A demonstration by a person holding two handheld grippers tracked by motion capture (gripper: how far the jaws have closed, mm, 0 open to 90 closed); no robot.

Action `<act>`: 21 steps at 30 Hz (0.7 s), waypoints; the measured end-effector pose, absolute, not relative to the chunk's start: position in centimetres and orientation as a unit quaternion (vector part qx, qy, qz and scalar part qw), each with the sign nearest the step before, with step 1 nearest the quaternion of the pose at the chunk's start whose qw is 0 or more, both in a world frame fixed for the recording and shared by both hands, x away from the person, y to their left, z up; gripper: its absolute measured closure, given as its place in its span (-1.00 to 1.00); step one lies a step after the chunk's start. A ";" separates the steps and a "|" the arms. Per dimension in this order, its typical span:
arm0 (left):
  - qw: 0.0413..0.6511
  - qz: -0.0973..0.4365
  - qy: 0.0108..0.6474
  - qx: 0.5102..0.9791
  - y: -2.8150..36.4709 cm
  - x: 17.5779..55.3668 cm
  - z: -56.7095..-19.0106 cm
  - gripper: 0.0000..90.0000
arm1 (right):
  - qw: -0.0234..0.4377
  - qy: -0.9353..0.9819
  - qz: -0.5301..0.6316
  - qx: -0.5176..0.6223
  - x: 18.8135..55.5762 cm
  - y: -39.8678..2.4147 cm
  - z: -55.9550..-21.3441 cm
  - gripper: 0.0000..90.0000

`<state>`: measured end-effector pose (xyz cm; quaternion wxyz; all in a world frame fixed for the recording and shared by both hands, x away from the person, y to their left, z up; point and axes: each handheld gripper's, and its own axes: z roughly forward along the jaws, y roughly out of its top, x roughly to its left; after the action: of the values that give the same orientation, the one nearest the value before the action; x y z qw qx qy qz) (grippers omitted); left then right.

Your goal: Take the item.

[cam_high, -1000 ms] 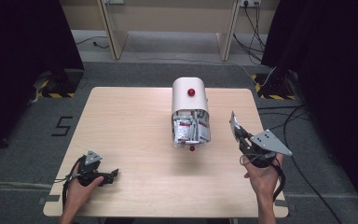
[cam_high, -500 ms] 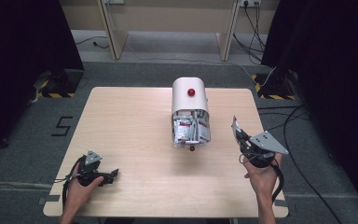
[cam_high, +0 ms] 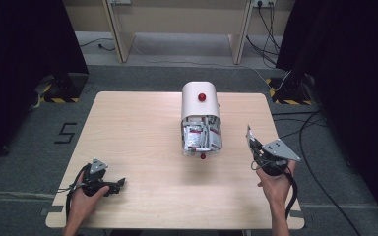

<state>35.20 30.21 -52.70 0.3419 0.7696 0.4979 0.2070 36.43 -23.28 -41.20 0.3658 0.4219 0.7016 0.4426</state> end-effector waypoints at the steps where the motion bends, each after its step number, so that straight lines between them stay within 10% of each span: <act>1: 0.342 0.207 0.498 0.770 30.2 35.2 -52.7 -1.00 | 0.366 0.703 0.439 0.423 36.6 -23.3 -41.5 0.90; 21: 0.342 0.207 0.498 0.770 30.2 35.2 -52.7 -1.00 | 0.359 0.702 0.419 0.450 38.0 -24.4 -44.0 0.90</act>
<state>35.21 30.21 -52.70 0.3418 0.7697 0.4979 0.2070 37.97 -24.42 -43.96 0.3587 0.4500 0.7024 0.4189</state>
